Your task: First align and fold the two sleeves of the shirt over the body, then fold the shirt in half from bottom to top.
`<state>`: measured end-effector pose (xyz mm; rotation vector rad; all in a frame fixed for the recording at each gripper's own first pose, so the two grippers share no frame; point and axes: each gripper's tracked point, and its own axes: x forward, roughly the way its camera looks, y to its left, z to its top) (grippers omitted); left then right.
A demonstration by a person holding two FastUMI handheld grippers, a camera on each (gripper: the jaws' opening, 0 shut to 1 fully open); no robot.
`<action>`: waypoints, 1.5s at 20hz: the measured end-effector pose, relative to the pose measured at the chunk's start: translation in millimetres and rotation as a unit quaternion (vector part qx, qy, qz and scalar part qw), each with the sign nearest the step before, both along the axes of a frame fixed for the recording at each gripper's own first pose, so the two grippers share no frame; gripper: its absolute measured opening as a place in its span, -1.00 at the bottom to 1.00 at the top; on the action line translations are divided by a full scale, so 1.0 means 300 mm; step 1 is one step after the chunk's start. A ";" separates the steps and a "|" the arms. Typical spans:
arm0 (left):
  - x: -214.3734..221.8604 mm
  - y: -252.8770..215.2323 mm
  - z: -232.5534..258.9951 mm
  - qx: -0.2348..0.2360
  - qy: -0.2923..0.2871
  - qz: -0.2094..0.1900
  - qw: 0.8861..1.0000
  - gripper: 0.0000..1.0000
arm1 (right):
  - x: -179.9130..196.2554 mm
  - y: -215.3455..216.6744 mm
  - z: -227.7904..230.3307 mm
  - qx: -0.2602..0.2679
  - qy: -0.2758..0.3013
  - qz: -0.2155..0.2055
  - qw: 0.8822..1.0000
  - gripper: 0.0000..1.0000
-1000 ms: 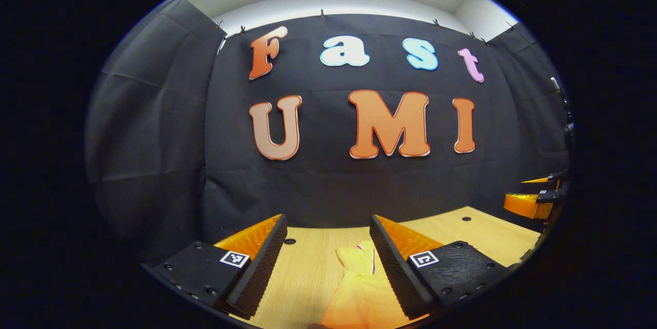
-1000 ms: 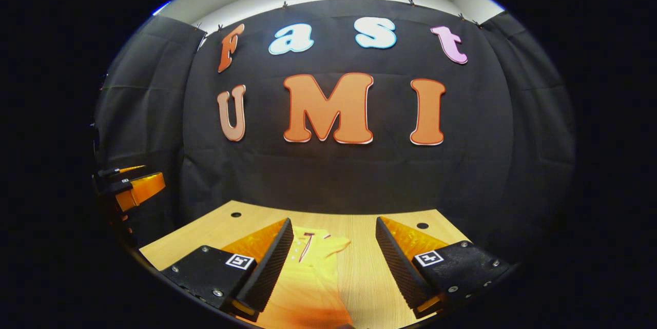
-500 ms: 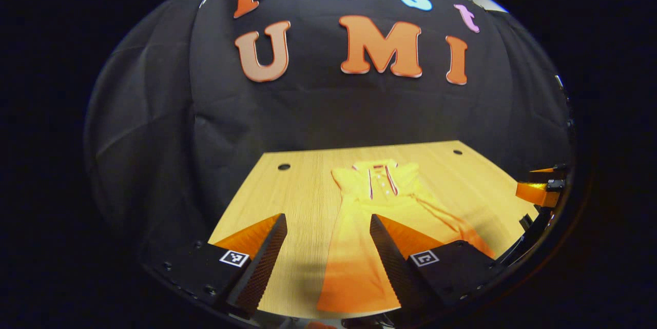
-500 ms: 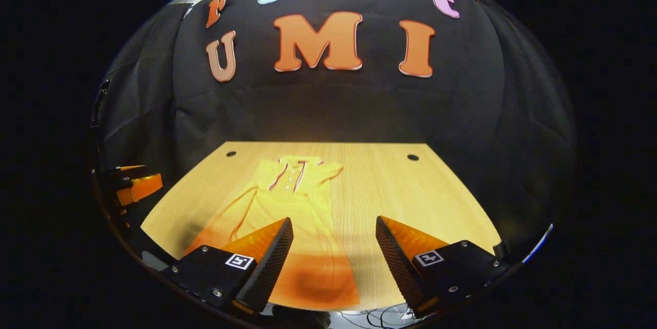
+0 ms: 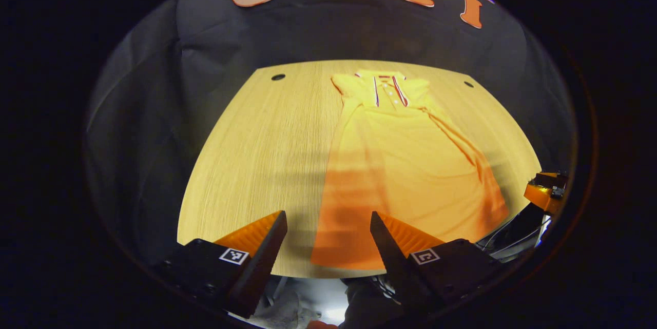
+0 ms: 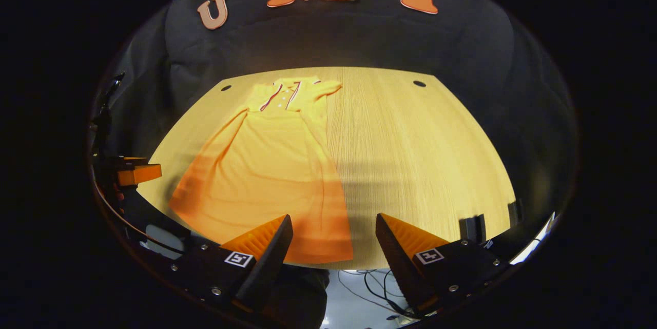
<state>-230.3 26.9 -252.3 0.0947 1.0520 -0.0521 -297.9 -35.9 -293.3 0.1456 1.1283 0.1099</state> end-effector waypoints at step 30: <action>-0.170 -0.084 -0.145 -0.015 0.253 -0.017 0.967 -0.16 | -0.140 0.081 -0.209 -0.007 0.255 0.020 0.967 -0.26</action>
